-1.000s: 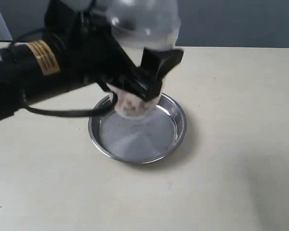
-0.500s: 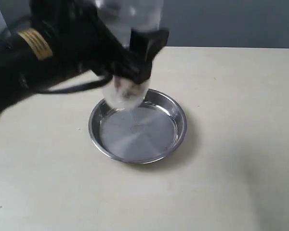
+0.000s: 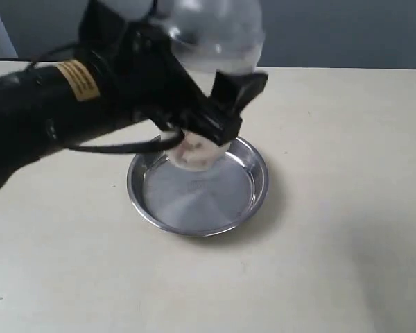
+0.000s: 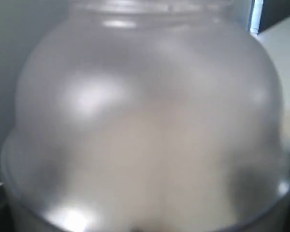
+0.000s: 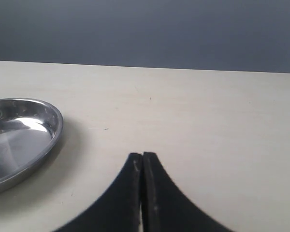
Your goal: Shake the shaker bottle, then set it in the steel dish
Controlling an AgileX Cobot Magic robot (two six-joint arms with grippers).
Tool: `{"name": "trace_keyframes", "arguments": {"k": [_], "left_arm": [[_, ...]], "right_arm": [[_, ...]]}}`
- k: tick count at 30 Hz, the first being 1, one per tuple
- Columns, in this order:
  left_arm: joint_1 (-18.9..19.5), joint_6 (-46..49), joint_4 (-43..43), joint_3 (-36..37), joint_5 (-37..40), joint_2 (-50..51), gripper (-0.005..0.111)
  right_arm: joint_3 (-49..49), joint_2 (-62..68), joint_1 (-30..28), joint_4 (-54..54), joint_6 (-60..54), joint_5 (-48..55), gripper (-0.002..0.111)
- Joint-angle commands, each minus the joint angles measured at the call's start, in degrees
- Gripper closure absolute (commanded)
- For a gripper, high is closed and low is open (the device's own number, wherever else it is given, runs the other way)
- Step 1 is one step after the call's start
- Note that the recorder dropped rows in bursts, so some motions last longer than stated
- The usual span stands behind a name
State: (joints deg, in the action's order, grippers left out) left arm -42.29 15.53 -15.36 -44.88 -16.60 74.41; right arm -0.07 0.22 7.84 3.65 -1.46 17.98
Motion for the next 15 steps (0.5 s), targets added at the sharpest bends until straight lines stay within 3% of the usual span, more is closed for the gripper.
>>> {"name": "trace_keyframes", "arguments": {"k": [1, 4, 5, 7, 11, 14, 15], "left_arm": [[3.2, 0.9, -7.9, 2.4, 2.9, 3.5, 0.106], [-1.4, 1.7, -2.2, -1.5, -1.9, -2.9, 0.106], [-0.6, 2.9, -2.6, -0.3, -2.1, -3.6, 0.106], [3.0, 1.4, -11.3, 3.8, -3.7, 1.0, 0.106], [0.5, -20.2, 12.5, 4.1, -21.9, -5.2, 0.106], [1.2, -13.2, 5.9, 5.5, -6.5, -1.7, 0.106], [1.2, -12.9, 4.8, 6.9, -6.3, 0.3, 0.106]], "right_arm": [[0.1, -0.2, 0.2, -0.2, 0.0, -0.5, 0.109], [0.1, -0.2, 0.2, -0.2, 0.0, -0.5, 0.109], [0.1, -0.2, 0.2, -0.2, 0.0, -0.5, 0.109], [0.1, -0.2, 0.2, -0.2, 0.0, -0.5, 0.109], [0.1, -0.2, 0.2, -0.2, 0.0, -0.5, 0.109], [0.1, -0.2, 0.2, -0.2, 0.0, -0.5, 0.109], [0.1, -0.2, 0.2, -0.2, 0.0, -0.5, 0.109]]}}
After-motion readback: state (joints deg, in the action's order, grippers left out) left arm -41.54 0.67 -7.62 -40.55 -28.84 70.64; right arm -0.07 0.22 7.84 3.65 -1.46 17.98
